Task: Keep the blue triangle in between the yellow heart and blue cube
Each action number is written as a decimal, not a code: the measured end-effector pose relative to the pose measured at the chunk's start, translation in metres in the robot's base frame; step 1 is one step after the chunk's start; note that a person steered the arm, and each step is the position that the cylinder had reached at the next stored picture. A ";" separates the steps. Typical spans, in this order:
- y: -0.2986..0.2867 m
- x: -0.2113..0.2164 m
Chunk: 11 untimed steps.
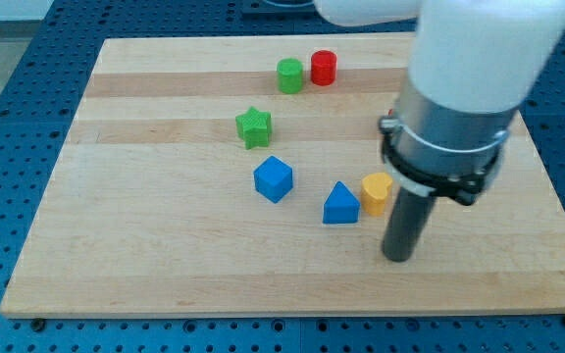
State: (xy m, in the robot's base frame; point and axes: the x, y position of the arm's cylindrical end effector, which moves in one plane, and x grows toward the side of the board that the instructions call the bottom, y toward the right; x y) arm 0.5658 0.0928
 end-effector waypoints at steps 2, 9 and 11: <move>-0.020 -0.026; -0.040 -0.034; -0.066 -0.044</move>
